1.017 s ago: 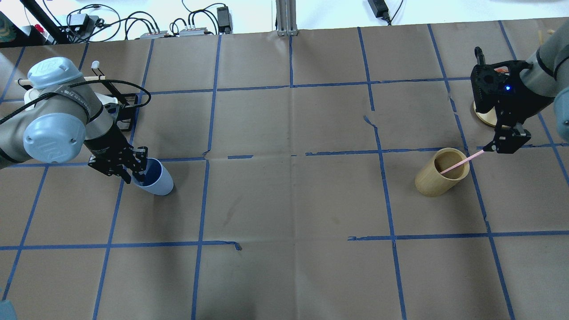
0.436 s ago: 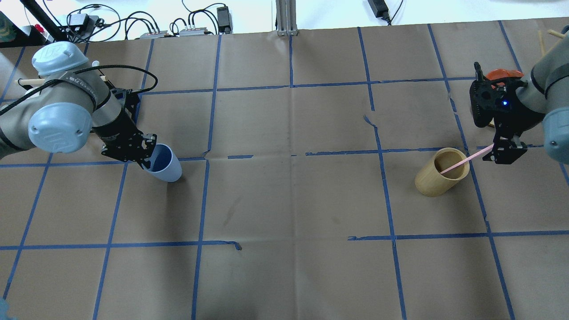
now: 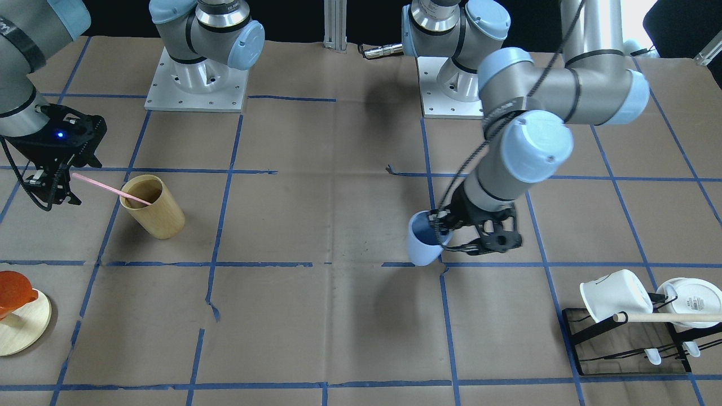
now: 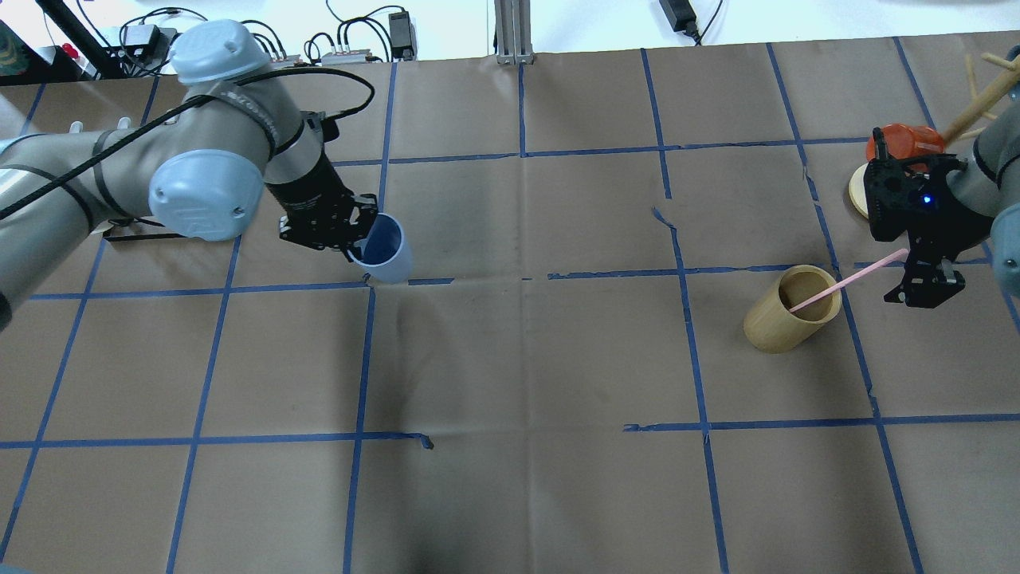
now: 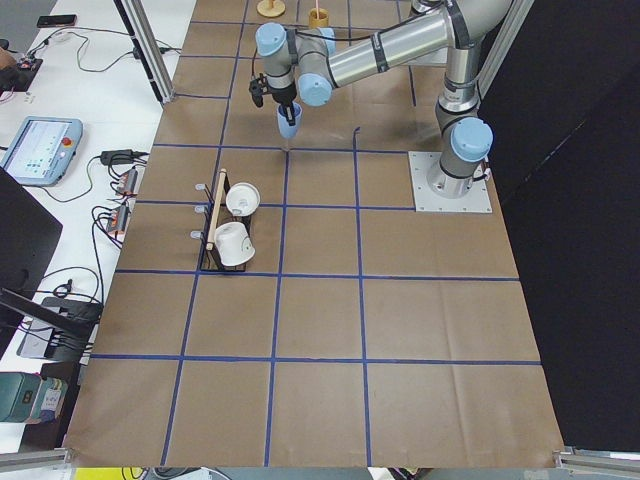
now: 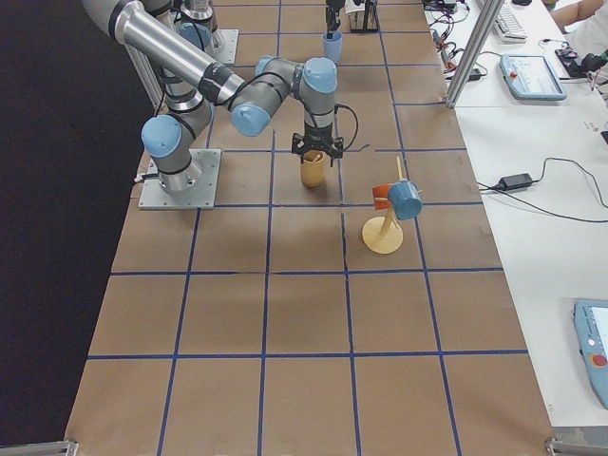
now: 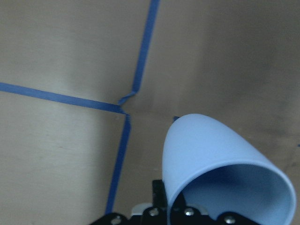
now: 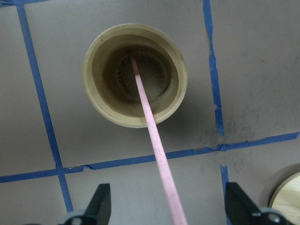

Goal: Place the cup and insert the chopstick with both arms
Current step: 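Carry the blue cup to the table center with the left gripper and set it down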

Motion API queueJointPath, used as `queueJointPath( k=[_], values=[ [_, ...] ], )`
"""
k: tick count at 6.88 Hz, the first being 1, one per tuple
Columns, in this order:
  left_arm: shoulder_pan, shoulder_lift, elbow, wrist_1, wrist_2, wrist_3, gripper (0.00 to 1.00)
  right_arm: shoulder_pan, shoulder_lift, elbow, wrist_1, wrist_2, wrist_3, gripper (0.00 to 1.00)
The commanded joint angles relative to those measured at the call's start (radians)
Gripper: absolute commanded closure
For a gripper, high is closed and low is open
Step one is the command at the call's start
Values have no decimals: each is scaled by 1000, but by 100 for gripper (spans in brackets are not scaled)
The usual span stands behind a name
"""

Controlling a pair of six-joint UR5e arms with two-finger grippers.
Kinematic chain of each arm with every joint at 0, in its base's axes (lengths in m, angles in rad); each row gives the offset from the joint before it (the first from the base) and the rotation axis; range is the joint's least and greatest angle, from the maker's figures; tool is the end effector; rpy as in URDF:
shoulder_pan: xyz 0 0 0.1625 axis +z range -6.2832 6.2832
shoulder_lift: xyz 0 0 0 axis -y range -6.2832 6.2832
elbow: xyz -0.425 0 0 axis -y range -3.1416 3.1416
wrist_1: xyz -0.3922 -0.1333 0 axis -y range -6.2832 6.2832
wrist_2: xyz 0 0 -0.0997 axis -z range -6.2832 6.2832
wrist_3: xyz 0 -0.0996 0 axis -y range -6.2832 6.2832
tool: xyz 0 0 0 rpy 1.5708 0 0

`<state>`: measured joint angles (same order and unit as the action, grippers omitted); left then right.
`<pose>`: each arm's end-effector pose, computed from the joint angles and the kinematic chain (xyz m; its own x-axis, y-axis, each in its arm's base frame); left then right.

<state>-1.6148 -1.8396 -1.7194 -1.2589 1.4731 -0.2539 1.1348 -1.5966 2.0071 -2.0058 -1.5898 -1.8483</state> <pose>-0.1675 -0.5533 0.3042 -0.9738 -0.2171 0.0674 -0.2075 0.9700 0.1263 -0.0712 -0.4641 0.3337 -0.1578 -0.9873 0.0184 -0.9871 0.1582 0.0250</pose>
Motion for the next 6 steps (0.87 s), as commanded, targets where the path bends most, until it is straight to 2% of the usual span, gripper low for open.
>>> queueJointPath(
  k=[1,4,5,6],
  values=[
    [-144,-23,38,0,-19,-96,100,-3,-2,-1,1,-6,7,43],
    [-184,-121,58,101,-70,-57,100,2,-40,4,13,-2,52,42],
    [-197,-124,58,110,-71,-70,99,3,-40,2,13,-1,52,44],
    [-207,-133,57,110,-70,-76,98,3,-40,4,13,1,52,52]
  ],
)
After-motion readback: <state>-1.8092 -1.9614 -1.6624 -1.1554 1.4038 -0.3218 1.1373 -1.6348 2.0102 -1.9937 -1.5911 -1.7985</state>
